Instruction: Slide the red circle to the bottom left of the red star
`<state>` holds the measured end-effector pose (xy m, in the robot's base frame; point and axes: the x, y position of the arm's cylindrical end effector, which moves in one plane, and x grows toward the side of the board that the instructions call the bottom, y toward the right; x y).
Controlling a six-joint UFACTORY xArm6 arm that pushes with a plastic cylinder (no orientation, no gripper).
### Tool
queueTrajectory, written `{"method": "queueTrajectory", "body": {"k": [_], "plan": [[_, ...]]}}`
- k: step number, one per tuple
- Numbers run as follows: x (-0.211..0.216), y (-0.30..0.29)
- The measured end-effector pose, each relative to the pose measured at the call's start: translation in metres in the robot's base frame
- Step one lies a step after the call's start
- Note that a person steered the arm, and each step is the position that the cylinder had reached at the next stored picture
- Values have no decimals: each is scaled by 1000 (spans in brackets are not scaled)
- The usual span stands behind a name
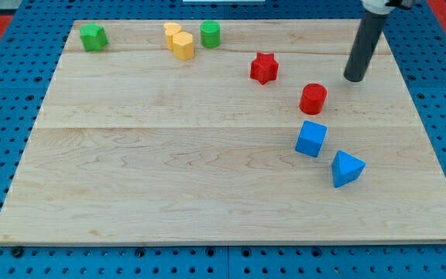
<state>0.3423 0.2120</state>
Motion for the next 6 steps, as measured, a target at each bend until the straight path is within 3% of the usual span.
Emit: {"method": "queueTrajectory", "body": {"k": [1, 5, 6], "plan": [[23, -17], [52, -13], [48, -56]]}}
